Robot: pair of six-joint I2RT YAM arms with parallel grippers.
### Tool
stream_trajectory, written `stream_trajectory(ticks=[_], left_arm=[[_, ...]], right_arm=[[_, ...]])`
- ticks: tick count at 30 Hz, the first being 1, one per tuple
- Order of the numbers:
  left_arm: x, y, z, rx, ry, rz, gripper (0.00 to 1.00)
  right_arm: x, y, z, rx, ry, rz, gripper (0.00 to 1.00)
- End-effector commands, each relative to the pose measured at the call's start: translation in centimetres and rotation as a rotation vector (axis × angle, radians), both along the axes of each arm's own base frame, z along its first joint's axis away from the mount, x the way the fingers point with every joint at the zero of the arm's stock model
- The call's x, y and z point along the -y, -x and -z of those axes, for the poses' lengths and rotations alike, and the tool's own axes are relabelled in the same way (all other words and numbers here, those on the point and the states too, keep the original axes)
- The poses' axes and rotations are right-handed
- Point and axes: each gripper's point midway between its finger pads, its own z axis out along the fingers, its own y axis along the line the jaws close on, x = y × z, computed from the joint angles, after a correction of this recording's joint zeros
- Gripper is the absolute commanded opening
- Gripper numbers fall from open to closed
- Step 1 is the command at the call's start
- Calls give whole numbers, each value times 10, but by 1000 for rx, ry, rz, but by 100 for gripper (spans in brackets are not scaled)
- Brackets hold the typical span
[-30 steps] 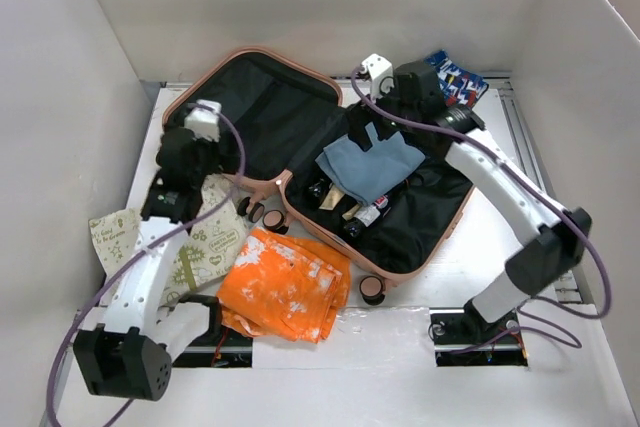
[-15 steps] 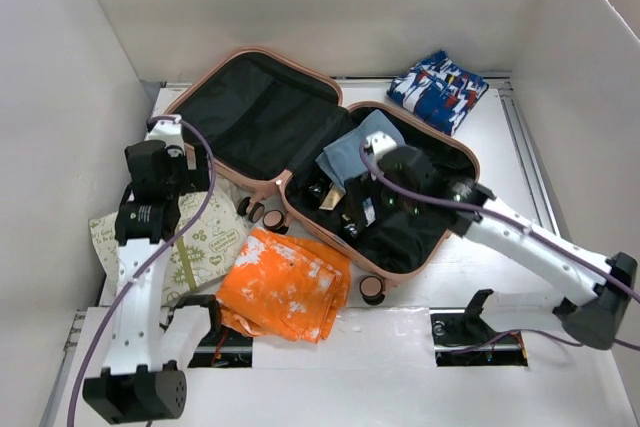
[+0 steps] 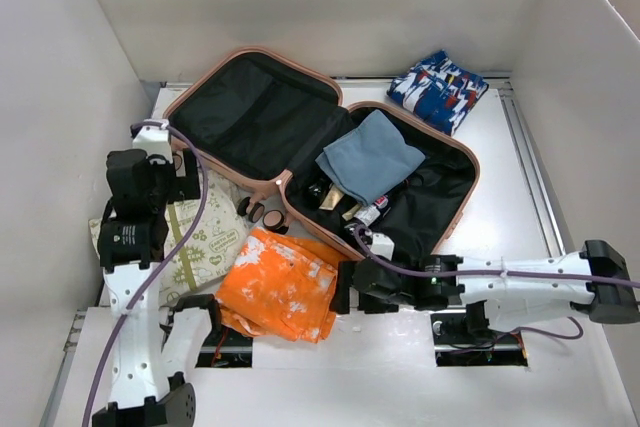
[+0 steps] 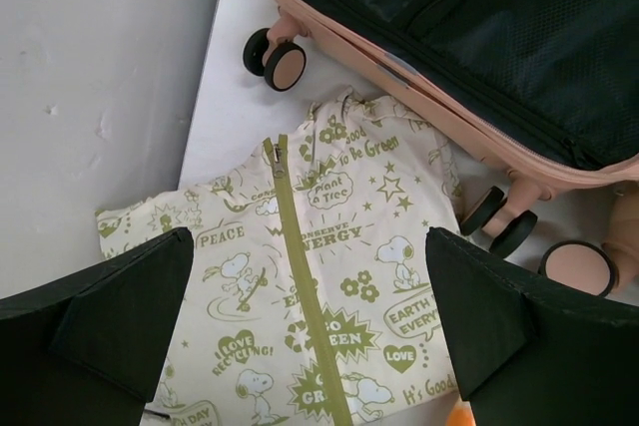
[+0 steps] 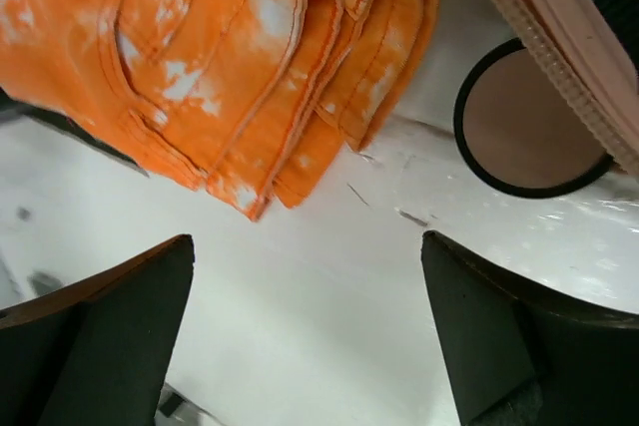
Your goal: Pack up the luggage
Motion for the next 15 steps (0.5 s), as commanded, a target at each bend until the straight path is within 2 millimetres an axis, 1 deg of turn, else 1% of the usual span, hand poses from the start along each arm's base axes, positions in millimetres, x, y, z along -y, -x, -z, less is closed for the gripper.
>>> stream_trajectory(ticks=[1, 2, 3, 4, 7, 8, 9, 10, 11, 12, 13, 14, 15], left_arm=[[4, -1, -18, 37, 35, 22, 100], [6, -3, -16, 31, 58, 31, 100], [6, -3, -16, 31, 58, 31, 100], [8, -4, -16, 31, 65, 43, 100], [8, -5, -18, 40, 63, 44, 100], [7, -5, -13, 29, 61, 35, 100], [6, -6, -15, 38, 59, 35, 100], [6, -6, -11, 29, 61, 35, 100], [5, -6, -11, 29, 57, 27, 100], [5, -6, -11, 29, 57, 27, 100], [5, -6, -11, 29, 57, 27, 100], [5, -6, -11, 29, 57, 27, 100], [5, -6, -11, 29, 57, 27, 100]], right_arm=[[-21, -10, 6, -68, -136, 212, 99], [-24, -8, 10, -87, -160, 223, 99], [-36, -8, 9, -103, -225, 222, 99], [-31, -7, 28, -128, -209, 256, 99], [-36, -17, 38, -100, -228, 284, 99], [-37, -21, 44, -84, -205, 278, 99], [-38, -27, 46, -57, -188, 275, 99], [-39, -30, 50, -46, -170, 271, 99], [-44, -35, 56, -33, -147, 253, 99], [-46, -36, 62, -48, -129, 254, 99], [-49, -28, 68, -100, -110, 219, 99], [-41, -20, 81, -132, -46, 205, 99], [-41, -16, 88, -167, 6, 209, 99]])
